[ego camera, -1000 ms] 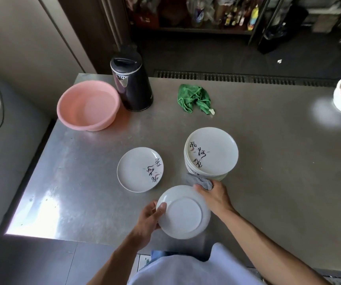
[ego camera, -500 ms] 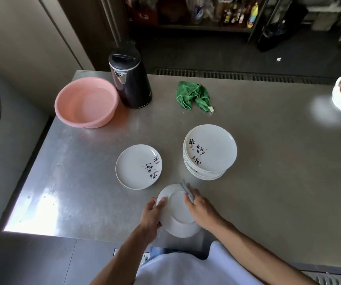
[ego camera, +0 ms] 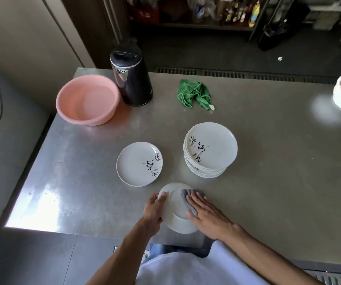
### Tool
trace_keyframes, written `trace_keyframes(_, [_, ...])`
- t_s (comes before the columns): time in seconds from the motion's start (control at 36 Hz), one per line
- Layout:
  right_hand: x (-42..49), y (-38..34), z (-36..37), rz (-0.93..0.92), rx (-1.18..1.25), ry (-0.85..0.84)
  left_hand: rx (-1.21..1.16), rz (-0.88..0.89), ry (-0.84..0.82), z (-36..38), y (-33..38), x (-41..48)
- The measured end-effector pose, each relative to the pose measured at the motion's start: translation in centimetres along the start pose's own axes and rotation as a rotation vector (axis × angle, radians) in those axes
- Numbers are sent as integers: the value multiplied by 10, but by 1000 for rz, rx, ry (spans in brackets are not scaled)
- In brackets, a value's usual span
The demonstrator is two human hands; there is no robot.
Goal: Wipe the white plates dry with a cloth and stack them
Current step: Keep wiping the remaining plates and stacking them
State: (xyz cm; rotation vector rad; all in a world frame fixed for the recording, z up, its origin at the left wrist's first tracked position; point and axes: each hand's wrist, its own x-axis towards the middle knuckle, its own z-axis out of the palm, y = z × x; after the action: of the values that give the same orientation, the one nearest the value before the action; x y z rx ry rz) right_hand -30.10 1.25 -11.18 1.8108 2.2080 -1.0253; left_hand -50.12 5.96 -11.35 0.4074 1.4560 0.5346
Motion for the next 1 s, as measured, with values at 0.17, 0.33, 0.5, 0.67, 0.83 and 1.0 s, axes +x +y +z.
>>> trace_keyframes(0.17, [13,-36,-3,-46,127,-7,6,6,-13,4,-3,2])
trace_keyframes(0.33, [-15,-23,-1,-340,107,5,13,-35,39,-1,-5,8])
trace_keyframes(0.5, [-20,2,4,-193,185,69,32,-7,-27,-2,-8,0])
trace_keyframes(0.67, [21,-22,-11,151,424,128,45,50,-149,5,-3,-9])
trace_keyframes(0.83, [24,-31,-7,-208,187,145,181,142,-223,8,2,-17])
trace_keyframes(1.0, [30,-16,-16,53,274,118,139,103,-175,7,0,-20])
